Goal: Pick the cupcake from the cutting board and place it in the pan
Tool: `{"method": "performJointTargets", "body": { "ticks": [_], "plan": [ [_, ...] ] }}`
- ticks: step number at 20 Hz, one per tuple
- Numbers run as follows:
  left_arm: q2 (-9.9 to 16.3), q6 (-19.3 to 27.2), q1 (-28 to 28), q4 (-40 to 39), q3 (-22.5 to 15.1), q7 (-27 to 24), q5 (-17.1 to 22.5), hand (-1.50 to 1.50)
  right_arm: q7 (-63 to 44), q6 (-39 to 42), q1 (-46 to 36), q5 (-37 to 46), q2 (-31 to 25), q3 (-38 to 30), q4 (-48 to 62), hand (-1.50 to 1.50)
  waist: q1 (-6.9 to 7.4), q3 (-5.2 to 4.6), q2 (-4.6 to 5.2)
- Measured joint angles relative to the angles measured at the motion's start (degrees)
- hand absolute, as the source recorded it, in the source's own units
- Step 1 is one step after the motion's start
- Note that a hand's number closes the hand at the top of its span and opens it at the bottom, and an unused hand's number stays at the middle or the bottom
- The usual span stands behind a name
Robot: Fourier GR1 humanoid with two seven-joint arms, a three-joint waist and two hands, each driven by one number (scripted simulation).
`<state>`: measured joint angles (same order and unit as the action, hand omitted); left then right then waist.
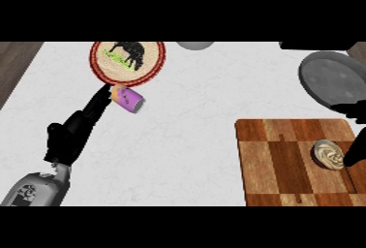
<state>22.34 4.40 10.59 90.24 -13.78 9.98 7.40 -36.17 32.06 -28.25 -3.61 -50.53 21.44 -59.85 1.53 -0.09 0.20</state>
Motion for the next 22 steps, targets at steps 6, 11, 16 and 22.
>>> {"method": "performJointTargets", "body": {
  "ticks": [6, 11, 16, 22],
  "plan": [
    [-0.7, -0.9, -2.0, 2.3, 1.5, 0.8, -0.5, 0.00, -8.7, 3.9, -3.1, 1.0, 5.1, -0.5, -0.5, -1.50, -0.84, 0.04, -0.18],
    [-1.7, -1.4, -1.8, 2.4, 2.6, 2.2, -2.1, 0.00, -10.4, 4.6, -0.9, 4.5, 6.0, -1.6, -2.7, -1.50, -1.33, 0.07, -0.23],
    [-3.2, -2.5, -1.0, 1.4, 3.9, 2.4, -3.0, 0.00, -10.6, 5.7, 0.8, 7.9, 7.2, -2.8, -3.6, -1.50, -1.45, 0.10, -0.21],
    [-4.2, -4.5, -1.7, 1.7, 5.7, 2.5, -4.0, 0.00, -10.7, 5.0, 4.9, 12.8, 10.0, -4.6, -6.0, -1.50, -1.47, 0.07, -0.23]
  ]
}}
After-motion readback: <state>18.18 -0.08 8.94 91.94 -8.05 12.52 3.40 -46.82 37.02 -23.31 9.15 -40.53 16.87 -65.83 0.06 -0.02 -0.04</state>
